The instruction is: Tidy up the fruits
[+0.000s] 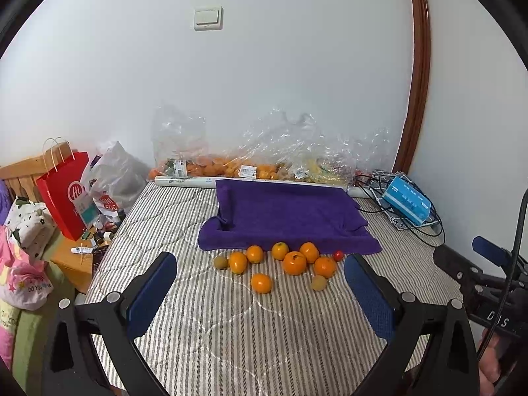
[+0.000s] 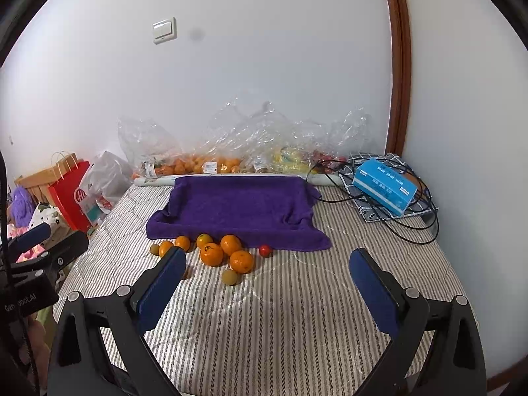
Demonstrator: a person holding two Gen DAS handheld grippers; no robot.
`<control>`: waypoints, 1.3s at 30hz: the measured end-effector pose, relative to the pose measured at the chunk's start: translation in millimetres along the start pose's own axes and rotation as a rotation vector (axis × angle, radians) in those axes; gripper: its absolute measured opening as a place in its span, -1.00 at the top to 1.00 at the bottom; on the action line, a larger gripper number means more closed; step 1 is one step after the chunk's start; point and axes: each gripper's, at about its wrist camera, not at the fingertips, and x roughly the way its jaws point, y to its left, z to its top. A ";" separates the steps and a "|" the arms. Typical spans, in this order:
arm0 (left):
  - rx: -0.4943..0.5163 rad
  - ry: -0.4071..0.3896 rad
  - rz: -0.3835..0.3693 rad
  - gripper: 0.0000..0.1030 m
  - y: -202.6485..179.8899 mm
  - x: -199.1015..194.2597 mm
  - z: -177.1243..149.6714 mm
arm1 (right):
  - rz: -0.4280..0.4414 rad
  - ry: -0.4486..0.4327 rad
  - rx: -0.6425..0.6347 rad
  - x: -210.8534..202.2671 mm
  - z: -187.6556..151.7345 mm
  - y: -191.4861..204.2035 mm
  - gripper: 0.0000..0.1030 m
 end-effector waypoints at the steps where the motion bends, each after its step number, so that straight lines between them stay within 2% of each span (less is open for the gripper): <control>1: 0.001 0.000 0.000 -0.99 -0.6 0.3 -0.6 | -0.001 0.001 -0.003 0.3 0.6 0.3 -0.91; 20: 0.014 -0.009 -0.004 -0.99 -2.7 -6.4 -6.0 | -0.007 -0.015 -0.017 -5.1 -1.4 5.0 -0.91; 29: -0.016 -0.012 -0.012 -0.99 2.7 -5.5 -3.3 | -0.014 -0.017 -0.026 -6.4 -2.4 7.4 -0.91; 39: -0.016 -0.011 -0.012 -0.99 2.0 -4.1 -4.0 | -0.007 -0.013 0.012 -5.3 0.0 -1.7 -0.91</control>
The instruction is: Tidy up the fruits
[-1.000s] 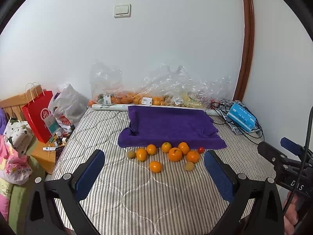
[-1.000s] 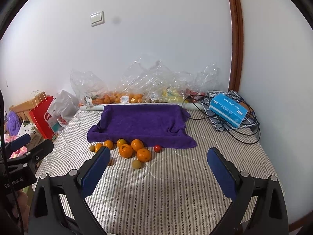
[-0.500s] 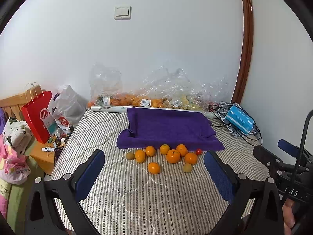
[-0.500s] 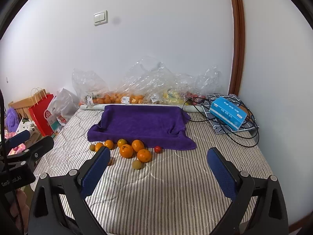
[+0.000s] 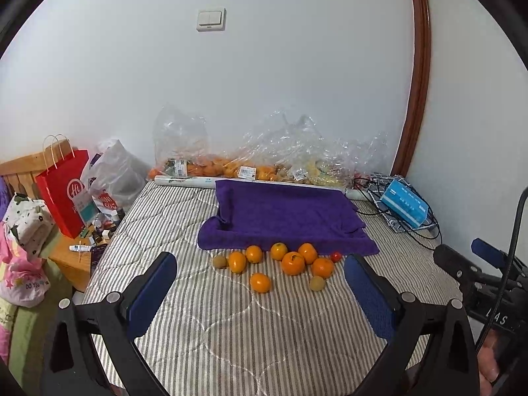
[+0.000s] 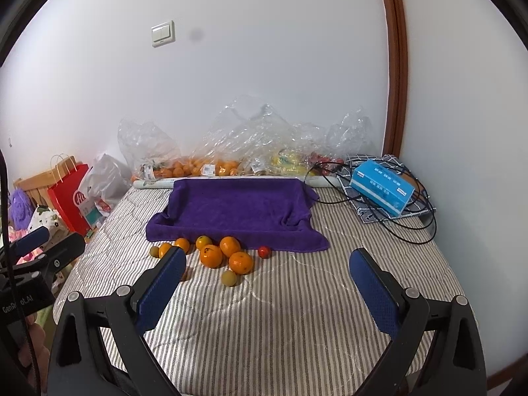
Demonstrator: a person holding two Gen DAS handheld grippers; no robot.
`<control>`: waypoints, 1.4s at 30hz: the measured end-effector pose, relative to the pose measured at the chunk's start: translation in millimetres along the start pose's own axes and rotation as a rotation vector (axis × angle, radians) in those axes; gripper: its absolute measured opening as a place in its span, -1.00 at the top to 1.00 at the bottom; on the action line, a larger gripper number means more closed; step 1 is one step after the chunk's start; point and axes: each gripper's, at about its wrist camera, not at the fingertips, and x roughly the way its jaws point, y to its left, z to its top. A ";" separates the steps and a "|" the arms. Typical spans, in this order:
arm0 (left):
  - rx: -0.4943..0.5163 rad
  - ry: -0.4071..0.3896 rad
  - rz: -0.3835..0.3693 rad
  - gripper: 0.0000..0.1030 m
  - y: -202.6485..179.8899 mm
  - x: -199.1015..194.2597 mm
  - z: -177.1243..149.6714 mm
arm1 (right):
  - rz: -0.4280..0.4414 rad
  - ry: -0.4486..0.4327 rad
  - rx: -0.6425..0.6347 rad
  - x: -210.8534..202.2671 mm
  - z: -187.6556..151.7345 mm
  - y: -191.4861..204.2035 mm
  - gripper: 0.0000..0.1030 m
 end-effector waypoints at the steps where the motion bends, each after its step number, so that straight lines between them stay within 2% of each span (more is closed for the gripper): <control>1: -0.004 -0.002 -0.003 -0.99 0.2 -0.3 0.0 | -0.001 0.001 -0.003 0.0 0.1 0.2 -0.91; 8: 0.017 0.000 0.004 -0.99 -3.1 -2.3 -3.6 | 0.000 -0.003 -0.001 -0.7 -0.2 1.2 -0.91; 16: -0.002 -0.004 -0.022 -0.99 0.5 -4.2 -1.3 | -0.001 -0.002 -0.020 -0.8 -0.1 4.0 -0.91; 33: 0.001 0.006 -0.007 -0.99 1.3 0.7 -4.1 | 0.015 -0.017 -0.037 0.1 -10.1 13.6 -0.91; 38: 0.010 0.006 0.003 -0.99 3.8 6.7 -5.4 | 0.068 0.014 -0.004 12.3 -11.9 11.7 -0.91; 42: -0.002 0.016 0.004 -0.99 10.1 20.2 -3.9 | 0.059 0.022 -0.008 28.5 -10.1 14.6 -0.91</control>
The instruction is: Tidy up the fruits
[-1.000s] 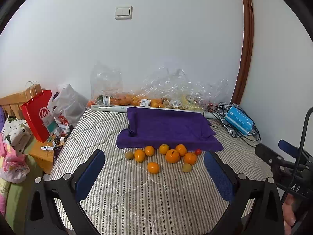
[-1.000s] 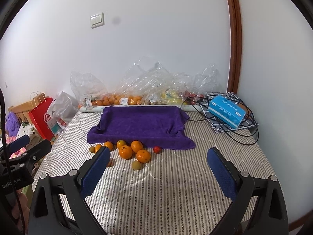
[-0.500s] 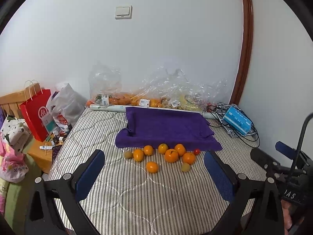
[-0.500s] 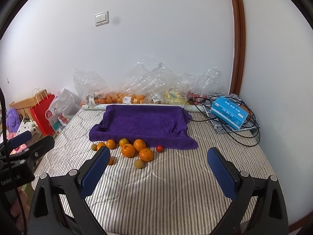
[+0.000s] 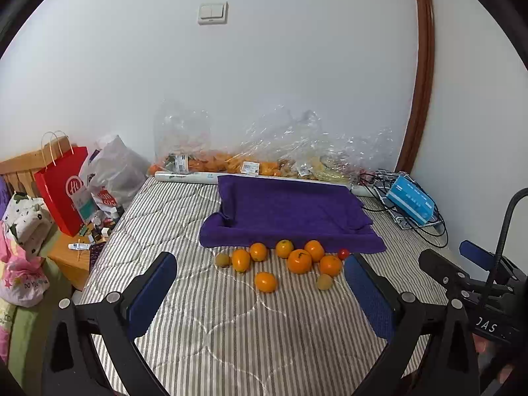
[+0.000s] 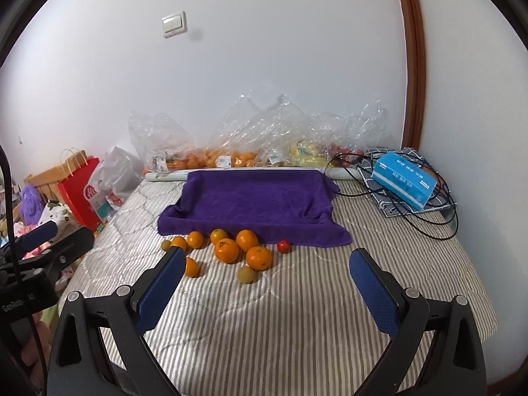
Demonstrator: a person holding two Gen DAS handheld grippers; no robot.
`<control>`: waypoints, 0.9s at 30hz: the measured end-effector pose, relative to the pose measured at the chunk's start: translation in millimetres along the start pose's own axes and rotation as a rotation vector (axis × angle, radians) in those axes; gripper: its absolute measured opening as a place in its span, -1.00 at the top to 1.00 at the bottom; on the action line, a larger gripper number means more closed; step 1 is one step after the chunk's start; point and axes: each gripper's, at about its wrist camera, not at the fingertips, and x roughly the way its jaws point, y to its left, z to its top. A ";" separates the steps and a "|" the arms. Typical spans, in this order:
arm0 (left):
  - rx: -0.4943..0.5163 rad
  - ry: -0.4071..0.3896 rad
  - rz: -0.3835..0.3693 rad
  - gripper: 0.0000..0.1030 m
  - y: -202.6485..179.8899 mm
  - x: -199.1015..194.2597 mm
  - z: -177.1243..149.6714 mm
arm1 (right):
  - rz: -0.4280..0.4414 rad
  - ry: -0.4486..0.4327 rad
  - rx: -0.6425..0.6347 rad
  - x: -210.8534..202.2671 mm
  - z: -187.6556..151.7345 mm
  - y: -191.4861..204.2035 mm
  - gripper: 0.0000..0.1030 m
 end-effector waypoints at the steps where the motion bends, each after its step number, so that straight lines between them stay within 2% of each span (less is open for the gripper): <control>1: -0.007 0.003 -0.004 -0.99 2.2 4.3 -0.5 | -0.001 -0.002 -0.003 3.5 0.4 0.2 -0.91; 5: -0.013 0.035 -0.007 -0.99 9.0 23.3 -5.9 | -0.014 -0.001 -0.018 21.5 -0.1 2.4 -0.91; 10: -0.003 0.084 0.023 -0.98 17.2 53.7 -10.5 | 0.014 0.016 -0.014 46.3 -1.2 1.8 -0.88; 14: -0.010 0.088 0.031 -0.97 26.6 74.4 -13.8 | 0.031 0.043 0.006 72.5 -3.4 -1.0 -0.84; 19: -0.032 0.144 0.035 -0.85 40.8 111.2 -19.6 | 0.023 0.108 0.009 111.6 -14.0 -5.9 -0.65; 23: -0.054 0.227 0.037 -0.79 50.9 139.3 -26.3 | -0.012 0.159 0.011 141.7 -22.1 -12.3 -0.29; 27: -0.045 0.254 0.036 -0.78 57.4 158.3 -32.6 | 0.021 0.209 0.046 170.1 -26.8 -24.3 -0.04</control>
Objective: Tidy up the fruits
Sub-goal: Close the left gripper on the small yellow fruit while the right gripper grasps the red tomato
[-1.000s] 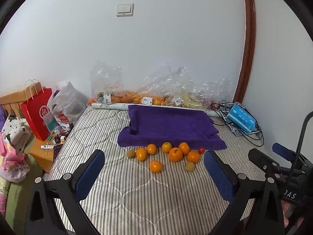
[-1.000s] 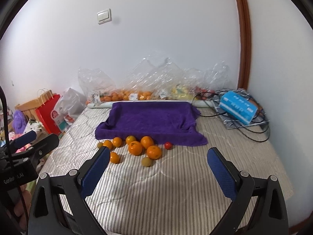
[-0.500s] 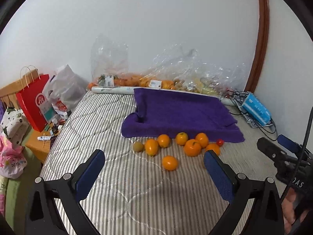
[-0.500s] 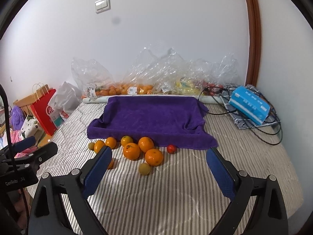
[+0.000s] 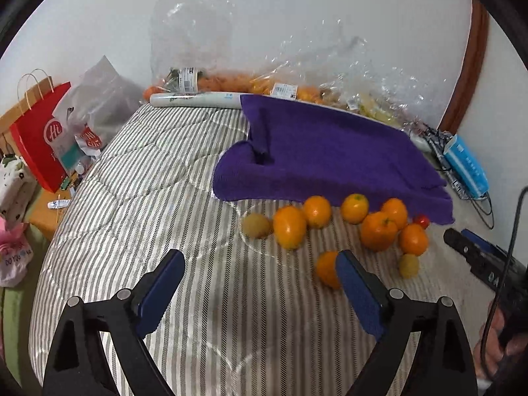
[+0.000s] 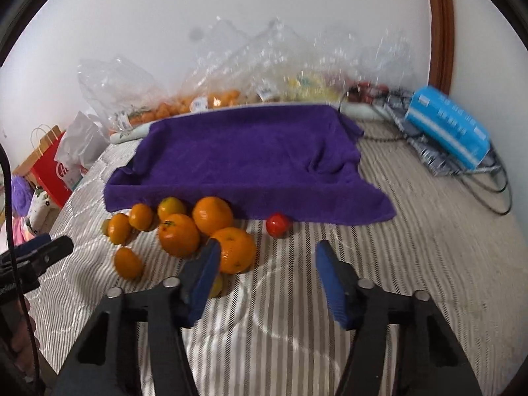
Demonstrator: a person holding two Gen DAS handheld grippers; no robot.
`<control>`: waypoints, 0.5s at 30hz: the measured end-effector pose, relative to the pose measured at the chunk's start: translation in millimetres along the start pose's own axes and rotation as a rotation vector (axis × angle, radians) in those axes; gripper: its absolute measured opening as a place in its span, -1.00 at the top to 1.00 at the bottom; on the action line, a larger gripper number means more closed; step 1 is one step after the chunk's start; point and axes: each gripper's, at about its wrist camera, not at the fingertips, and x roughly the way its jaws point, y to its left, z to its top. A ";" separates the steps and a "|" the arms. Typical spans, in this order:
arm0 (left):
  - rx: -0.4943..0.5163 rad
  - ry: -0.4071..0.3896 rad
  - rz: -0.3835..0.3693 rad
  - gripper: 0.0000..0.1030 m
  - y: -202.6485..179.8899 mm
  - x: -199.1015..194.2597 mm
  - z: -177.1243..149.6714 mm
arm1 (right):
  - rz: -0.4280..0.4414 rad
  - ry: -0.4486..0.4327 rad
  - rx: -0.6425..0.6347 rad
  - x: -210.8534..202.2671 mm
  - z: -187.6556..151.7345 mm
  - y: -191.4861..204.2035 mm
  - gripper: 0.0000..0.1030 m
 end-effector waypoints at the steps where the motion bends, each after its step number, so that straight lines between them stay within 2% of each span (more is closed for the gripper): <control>1: 0.000 -0.001 0.004 -0.78 0.9 3.1 0.0 | 0.000 0.009 0.002 7.1 0.9 -2.9 -0.03; 3: -0.003 -0.002 0.000 -0.78 2.8 10.9 1.2 | -0.003 0.025 -0.002 18.5 2.7 -6.6 0.04; 6: -0.013 0.004 -0.025 -0.60 4.5 21.4 1.9 | 0.004 0.046 -0.025 32.2 4.9 -8.9 0.18; 10: -0.003 0.015 -0.043 -0.53 3.7 28.8 2.6 | 0.008 0.056 -0.058 47.0 7.7 -10.7 0.19; 13: 0.011 0.012 -0.037 -0.40 3.7 35.1 4.9 | 0.016 0.059 -0.063 56.8 9.9 -11.7 0.20; 15: 0.021 0.016 -0.017 -0.38 4.4 40.6 6.4 | 0.012 0.053 -0.065 61.0 11.2 -13.4 0.24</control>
